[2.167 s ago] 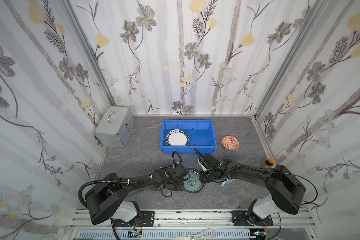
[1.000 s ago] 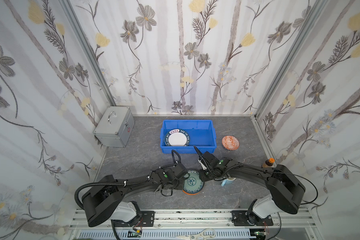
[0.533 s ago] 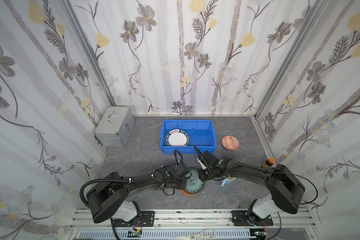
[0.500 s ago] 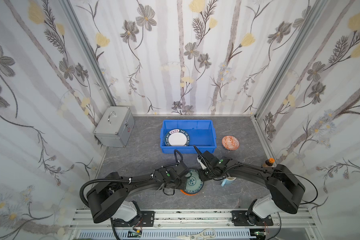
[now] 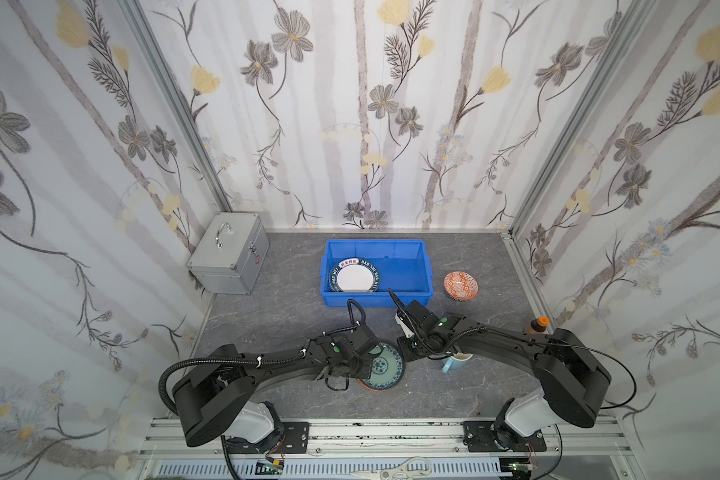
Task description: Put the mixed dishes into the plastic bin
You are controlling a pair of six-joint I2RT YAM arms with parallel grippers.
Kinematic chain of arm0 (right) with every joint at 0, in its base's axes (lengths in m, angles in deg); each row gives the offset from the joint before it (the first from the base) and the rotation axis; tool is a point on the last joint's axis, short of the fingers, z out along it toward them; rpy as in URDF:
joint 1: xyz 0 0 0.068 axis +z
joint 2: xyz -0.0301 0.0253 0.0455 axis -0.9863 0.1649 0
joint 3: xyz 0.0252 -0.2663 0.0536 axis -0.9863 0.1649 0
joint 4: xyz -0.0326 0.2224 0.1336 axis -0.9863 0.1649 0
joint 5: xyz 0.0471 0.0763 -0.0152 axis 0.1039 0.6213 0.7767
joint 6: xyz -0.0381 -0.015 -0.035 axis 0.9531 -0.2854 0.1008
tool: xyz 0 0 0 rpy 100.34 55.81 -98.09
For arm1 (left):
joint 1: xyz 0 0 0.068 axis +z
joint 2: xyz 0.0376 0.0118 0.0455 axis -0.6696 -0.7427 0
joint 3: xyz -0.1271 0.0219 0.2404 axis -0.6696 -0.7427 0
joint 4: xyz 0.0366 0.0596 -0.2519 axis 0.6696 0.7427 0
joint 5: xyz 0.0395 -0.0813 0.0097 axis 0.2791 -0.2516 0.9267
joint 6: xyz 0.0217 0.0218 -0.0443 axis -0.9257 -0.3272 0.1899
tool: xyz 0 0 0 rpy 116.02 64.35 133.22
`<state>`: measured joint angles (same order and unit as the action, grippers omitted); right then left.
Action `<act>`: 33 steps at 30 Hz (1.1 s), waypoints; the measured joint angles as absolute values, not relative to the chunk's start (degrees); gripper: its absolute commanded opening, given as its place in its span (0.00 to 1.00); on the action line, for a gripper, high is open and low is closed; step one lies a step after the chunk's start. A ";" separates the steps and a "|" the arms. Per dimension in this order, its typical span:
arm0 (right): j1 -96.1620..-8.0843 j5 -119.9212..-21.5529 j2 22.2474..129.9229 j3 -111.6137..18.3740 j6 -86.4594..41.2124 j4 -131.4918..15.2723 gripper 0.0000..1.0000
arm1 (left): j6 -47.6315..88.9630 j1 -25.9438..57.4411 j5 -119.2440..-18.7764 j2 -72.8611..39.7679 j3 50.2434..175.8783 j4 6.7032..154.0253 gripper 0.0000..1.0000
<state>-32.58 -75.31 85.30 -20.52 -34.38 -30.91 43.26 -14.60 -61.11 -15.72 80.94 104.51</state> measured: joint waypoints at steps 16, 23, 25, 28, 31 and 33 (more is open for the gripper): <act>-34.18 -74.24 86.21 -20.65 -33.76 -31.72 0.35 | 43.74 -14.71 -56.85 -4.03 79.17 113.32 0.04; -34.33 -74.05 85.38 -19.72 -33.79 -32.07 0.36 | 43.94 -14.69 -57.95 -7.53 79.06 110.63 0.03; -34.33 -74.00 85.32 -19.50 -33.79 -32.11 0.39 | 43.94 -14.69 -58.32 -8.64 79.06 110.21 0.03; -34.33 -73.89 85.32 -19.23 -33.79 -32.13 0.43 | 43.94 -14.69 -58.43 -9.86 79.06 109.29 0.03; -34.33 -73.89 85.32 -19.23 -33.79 -32.16 0.45 | 43.94 -14.69 -59.17 -10.67 79.06 108.77 0.03; -34.33 -73.89 85.32 -19.23 -33.79 -32.11 0.46 | 43.94 -14.69 -59.30 -10.96 79.06 108.40 0.03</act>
<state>-34.33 -73.89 85.32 -19.23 -33.79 -32.11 43.94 -14.69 -59.30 -10.96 79.06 108.40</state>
